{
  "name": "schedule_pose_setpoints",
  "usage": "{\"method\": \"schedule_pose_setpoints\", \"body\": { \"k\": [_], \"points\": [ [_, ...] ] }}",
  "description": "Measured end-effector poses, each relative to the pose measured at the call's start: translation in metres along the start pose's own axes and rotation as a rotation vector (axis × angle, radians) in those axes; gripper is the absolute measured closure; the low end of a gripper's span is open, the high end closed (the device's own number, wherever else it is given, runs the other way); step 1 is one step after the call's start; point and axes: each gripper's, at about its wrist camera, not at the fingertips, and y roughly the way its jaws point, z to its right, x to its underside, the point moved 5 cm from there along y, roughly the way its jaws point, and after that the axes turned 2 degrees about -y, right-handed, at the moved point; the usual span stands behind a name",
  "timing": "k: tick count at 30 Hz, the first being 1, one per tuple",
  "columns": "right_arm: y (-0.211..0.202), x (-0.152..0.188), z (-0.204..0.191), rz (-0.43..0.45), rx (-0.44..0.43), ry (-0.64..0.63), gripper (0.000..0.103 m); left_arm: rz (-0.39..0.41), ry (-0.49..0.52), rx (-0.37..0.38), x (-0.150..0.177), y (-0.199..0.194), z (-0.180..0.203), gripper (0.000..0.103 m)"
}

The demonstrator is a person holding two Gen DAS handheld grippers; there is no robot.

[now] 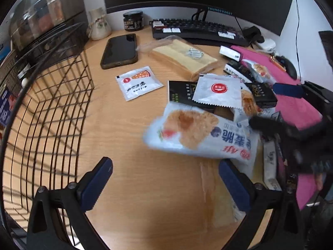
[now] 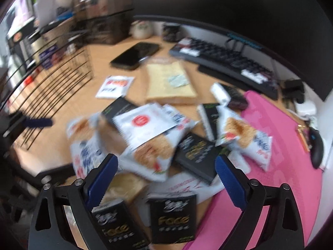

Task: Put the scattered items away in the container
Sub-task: 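Reach the right tool to a black Face tissue pack and close on it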

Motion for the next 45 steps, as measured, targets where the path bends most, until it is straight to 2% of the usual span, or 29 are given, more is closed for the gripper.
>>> {"method": "schedule_pose_setpoints", "body": {
  "k": [2,4,7,11,15,18,21,25,27,30,33,36,40,45],
  "points": [
    [-0.003,0.005,-0.008,-0.007,-0.059,-0.013,0.01,-0.003,0.015,-0.009,-0.003,0.006,0.003,0.002],
    [-0.007,0.01,-0.016,-0.003,-0.116,-0.021,0.011,-0.006,0.013,0.012,-0.006,0.01,0.005,0.001],
    [-0.018,0.015,-0.016,0.015,-0.158,-0.004,0.013,-0.01,0.015,0.01,-0.009,0.008,0.007,0.001],
    [-0.034,0.017,0.008,0.054,-0.085,0.038,0.013,0.015,0.0,0.048,-0.008,-0.011,0.009,0.001],
    [-0.039,0.023,0.022,0.045,-0.096,0.067,0.013,0.061,0.053,-0.005,-0.023,-0.016,0.007,0.001],
    [-0.042,0.029,0.026,0.046,-0.098,0.08,0.013,0.067,0.109,0.09,-0.04,-0.012,0.015,0.001],
    [-0.047,0.035,0.034,0.05,-0.127,0.119,0.013,0.016,0.242,0.144,-0.043,-0.008,0.027,0.001],
    [-0.046,0.043,0.042,0.045,-0.162,0.161,0.013,-0.013,0.329,0.124,-0.041,-0.001,0.029,0.001],
    [-0.043,0.045,0.043,0.039,-0.176,0.171,0.013,-0.039,0.32,0.103,-0.042,0.01,0.027,0.001],
    [-0.042,0.044,0.041,0.036,-0.19,0.17,0.013,-0.068,0.326,0.137,-0.039,0.021,0.027,0.001],
    [-0.042,0.043,0.041,0.043,-0.203,0.175,0.013,-0.053,0.354,0.125,-0.036,0.025,0.03,0.001],
    [-0.041,0.043,0.041,0.04,-0.207,0.187,0.013,-0.061,0.314,0.135,-0.037,0.025,0.024,0.001],
    [-0.041,0.043,0.04,0.041,-0.21,0.186,0.013,-0.074,0.306,0.129,-0.024,0.017,0.021,0.001],
    [-0.046,0.043,0.038,0.051,-0.217,0.18,0.013,-0.102,0.273,0.204,-0.002,-0.006,0.023,0.001]
  ]
}}
